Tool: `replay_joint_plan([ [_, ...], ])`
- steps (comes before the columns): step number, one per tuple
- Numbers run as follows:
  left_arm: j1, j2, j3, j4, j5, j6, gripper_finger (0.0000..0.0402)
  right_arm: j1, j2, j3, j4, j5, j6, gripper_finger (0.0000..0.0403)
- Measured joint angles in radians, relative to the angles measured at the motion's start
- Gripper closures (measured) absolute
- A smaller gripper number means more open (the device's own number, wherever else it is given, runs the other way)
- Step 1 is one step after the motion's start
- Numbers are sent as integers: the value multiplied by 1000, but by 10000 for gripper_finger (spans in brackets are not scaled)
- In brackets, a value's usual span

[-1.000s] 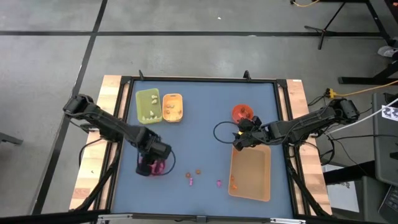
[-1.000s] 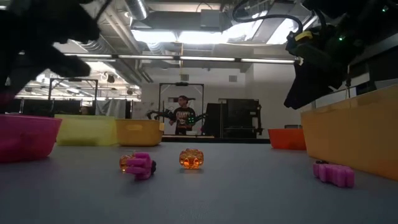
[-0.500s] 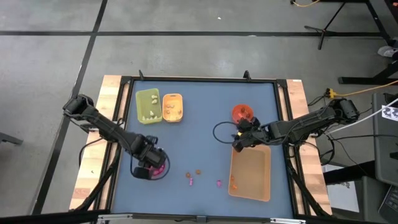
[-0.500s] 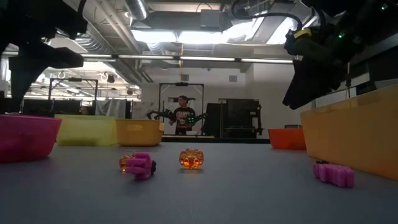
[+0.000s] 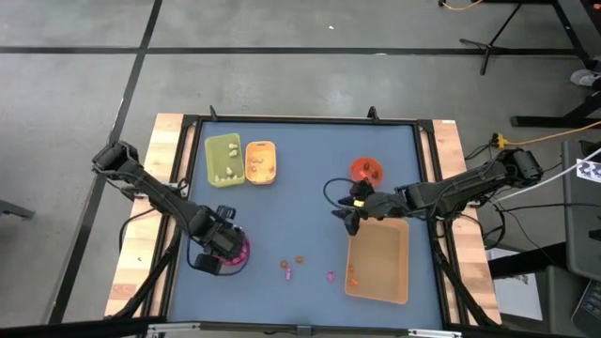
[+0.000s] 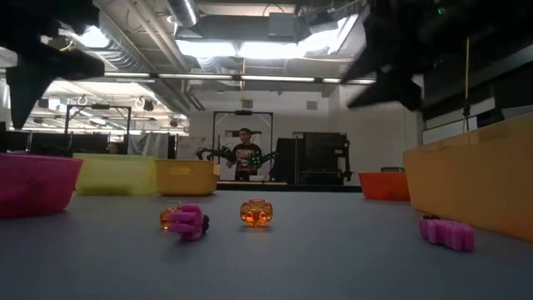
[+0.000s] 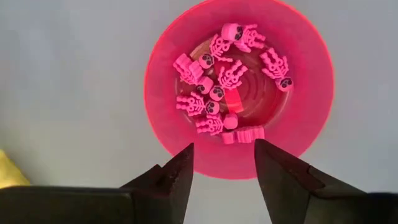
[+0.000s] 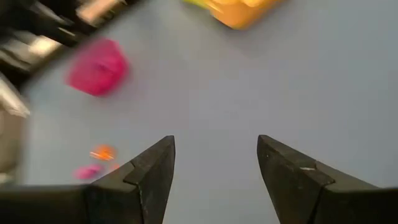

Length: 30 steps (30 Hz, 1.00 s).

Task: Sort Halloween decoration
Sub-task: Put the orange pumpkin toy into the orange bin

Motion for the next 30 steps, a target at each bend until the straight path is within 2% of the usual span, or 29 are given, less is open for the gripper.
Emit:
replay_joint_plan([
  [8,-92,-128,-17,-16,-102,-60,250,0,0,0,306,-88,-31,178],
  [15,-163,-326,-156,41,-246,-213,250,1,16,34,469,-121,-83,178],
  [20,-175,-456,-280,179,-292,-291,250,30,125,180,465,-153,-167,178],
  [23,-175,-499,-332,276,-293,-289,250,68,225,309,428,-225,-257,178],
  [30,-174,-508,-371,364,-309,-283,250,152,468,659,105,-252,-402,178],
])
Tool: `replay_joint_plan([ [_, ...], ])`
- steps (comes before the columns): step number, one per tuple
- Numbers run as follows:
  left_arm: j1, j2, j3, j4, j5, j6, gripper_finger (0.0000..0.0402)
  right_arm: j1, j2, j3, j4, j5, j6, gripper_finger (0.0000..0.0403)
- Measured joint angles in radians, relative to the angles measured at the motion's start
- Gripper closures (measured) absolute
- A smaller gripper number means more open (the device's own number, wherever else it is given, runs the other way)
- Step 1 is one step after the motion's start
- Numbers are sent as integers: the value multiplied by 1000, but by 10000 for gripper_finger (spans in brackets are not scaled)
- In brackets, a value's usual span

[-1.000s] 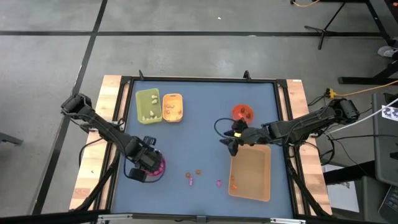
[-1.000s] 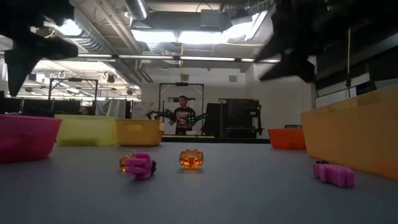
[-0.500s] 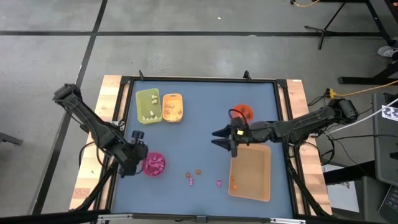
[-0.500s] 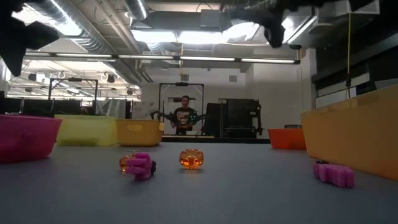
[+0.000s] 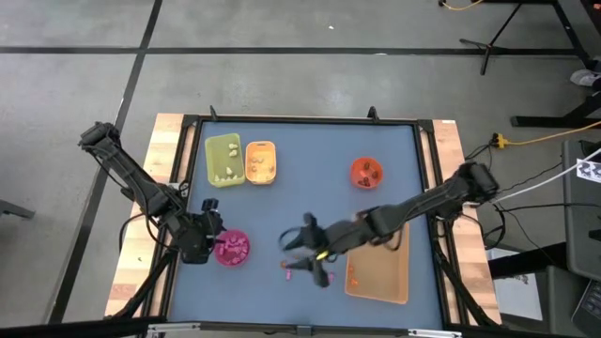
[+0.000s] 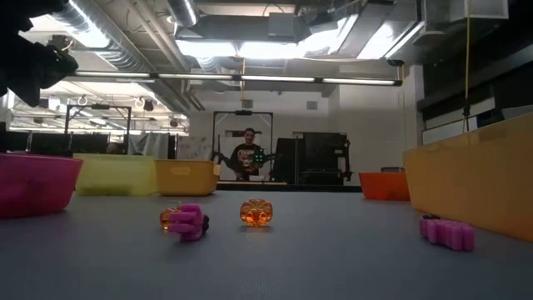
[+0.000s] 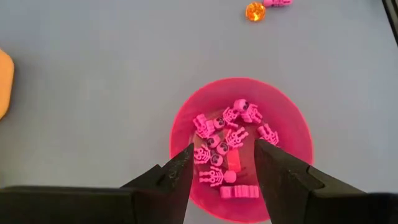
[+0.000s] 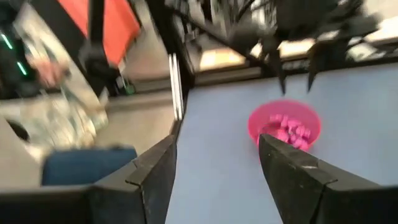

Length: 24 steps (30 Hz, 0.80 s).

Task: Sort Halloween decoration
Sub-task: Put the orange pumpkin toy into the orange bin

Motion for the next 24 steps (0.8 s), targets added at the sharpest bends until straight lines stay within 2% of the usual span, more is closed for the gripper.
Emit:
replay_joint_plan([
  [4,0,0,0,3,-7,0,250,25,123,157,-154,10,-18,178],
  [8,0,0,0,4,-8,0,250,34,215,239,-266,17,-18,178],
  [19,0,0,0,16,-8,1,250,32,326,250,-366,21,-9,178],
  [24,0,0,0,16,-8,1,250,32,325,250,-485,103,-8,178],
])
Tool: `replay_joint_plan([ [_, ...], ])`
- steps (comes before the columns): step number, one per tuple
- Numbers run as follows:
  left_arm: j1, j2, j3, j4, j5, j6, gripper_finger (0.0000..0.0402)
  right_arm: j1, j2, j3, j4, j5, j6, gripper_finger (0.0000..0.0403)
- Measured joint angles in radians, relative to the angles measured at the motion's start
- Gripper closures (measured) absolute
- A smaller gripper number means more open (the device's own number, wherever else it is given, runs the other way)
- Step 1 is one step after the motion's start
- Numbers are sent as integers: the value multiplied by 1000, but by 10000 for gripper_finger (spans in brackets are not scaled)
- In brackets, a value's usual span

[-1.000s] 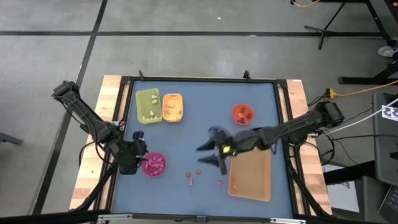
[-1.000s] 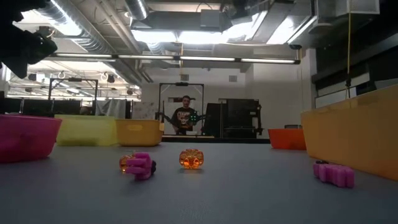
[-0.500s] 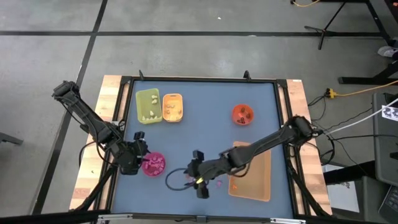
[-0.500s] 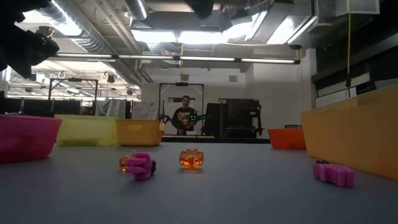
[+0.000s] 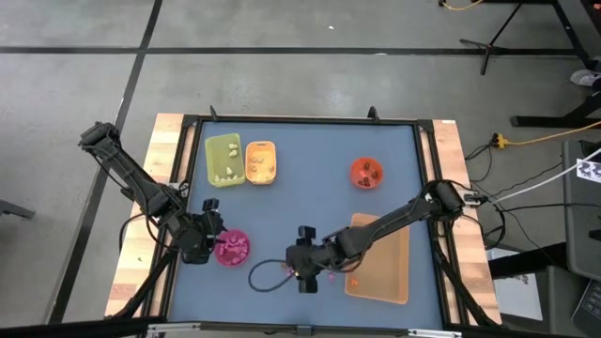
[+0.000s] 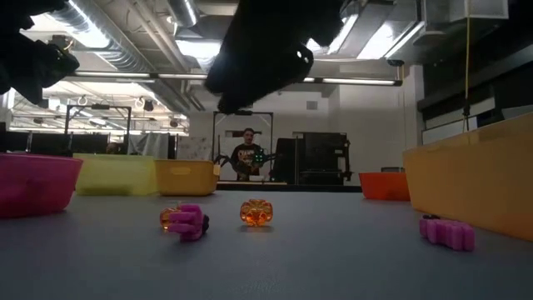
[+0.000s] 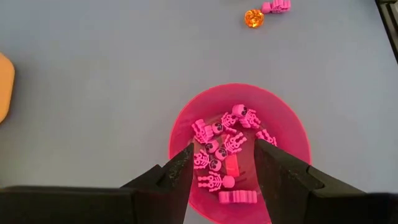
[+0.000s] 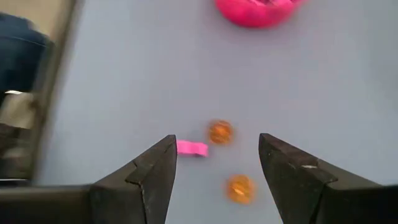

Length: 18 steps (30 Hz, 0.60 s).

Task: Sort Halloween decoration
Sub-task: Put the orange pumpkin toy into the orange bin

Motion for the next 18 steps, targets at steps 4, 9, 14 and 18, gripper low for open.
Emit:
replay_joint_plan([
  [4,0,0,0,0,0,0,250,-1,0,0,-32,37,1,178],
  [9,0,0,0,0,0,1,250,-1,0,-35,-39,37,1,178],
  [14,0,0,0,0,0,1,250,-1,-1,-78,-4,37,1,178],
  [18,0,0,0,0,0,1,250,-1,0,-111,41,37,1,178],
])
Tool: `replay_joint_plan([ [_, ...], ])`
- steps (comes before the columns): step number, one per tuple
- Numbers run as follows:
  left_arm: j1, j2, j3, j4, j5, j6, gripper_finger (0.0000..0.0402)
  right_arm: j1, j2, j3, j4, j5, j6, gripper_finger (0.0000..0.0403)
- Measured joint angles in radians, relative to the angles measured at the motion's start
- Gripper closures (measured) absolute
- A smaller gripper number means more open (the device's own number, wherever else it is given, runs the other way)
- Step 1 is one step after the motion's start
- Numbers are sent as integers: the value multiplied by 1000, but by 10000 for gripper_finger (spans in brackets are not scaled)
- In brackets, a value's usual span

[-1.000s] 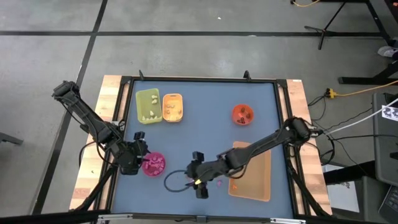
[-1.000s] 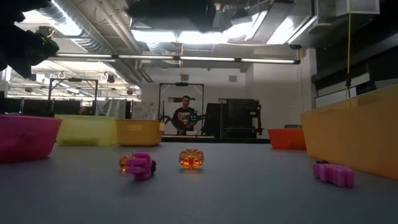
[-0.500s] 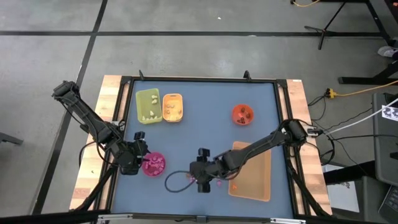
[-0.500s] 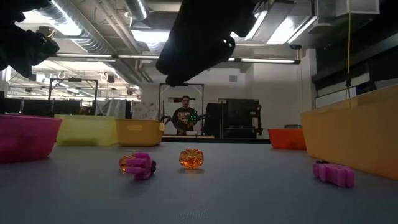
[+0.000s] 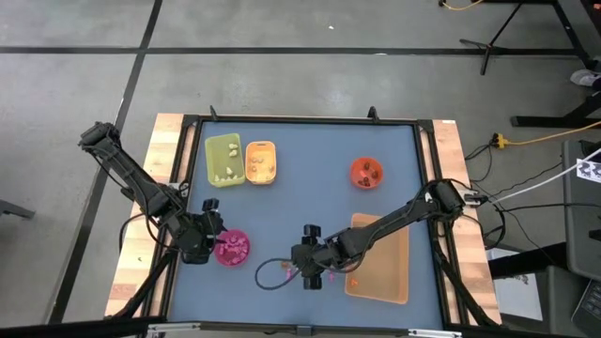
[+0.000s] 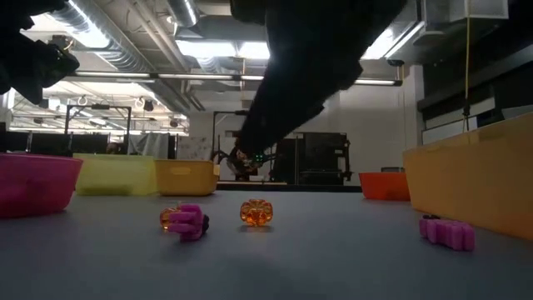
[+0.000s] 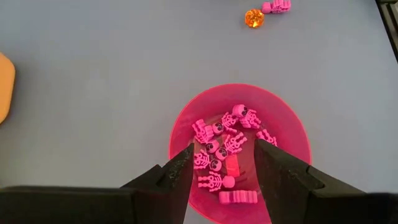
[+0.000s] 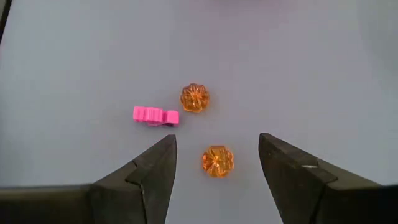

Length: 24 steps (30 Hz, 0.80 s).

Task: Sort Halloween decoration
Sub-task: Put the orange pumpkin toy into the orange bin

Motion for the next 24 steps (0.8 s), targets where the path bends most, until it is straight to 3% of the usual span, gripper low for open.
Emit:
replay_joint_plan([
  [13,0,0,0,0,0,0,250,0,0,-116,174,1,0,178],
  [24,0,0,0,0,0,0,250,0,58,-131,236,12,0,178],
])
